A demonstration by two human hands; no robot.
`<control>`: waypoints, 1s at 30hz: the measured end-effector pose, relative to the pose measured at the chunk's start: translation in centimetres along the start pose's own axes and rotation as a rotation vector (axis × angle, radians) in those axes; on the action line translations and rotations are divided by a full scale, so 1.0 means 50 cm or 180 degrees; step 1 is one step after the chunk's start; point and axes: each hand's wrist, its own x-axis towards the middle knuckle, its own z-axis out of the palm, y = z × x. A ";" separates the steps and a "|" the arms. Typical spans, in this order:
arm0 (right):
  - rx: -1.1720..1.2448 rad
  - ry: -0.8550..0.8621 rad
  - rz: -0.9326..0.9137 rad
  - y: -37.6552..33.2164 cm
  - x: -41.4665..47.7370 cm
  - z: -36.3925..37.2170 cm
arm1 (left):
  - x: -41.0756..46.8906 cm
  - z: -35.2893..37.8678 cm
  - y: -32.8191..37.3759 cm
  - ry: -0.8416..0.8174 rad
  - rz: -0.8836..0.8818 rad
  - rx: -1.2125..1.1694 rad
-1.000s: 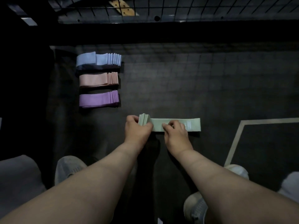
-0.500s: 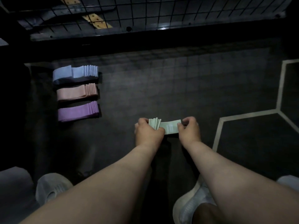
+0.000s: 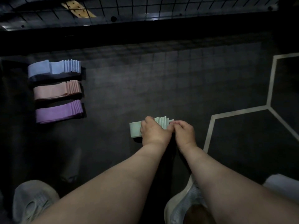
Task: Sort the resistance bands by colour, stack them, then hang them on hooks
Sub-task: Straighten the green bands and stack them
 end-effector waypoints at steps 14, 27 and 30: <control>-0.0865 -0.0088 -0.0214 -0.012 -0.021 0.023 | 0.005 -0.100 -0.073 0.0579 0.0181 -0.0643; -0.0976 -0.0264 -0.0199 -0.010 -0.014 0.019 | 0.101 -0.142 -0.143 -0.0845 0.1298 0.1178; -0.0977 -0.0294 -0.0175 -0.016 -0.020 0.023 | 0.105 -0.137 -0.140 -0.0803 0.1424 0.1216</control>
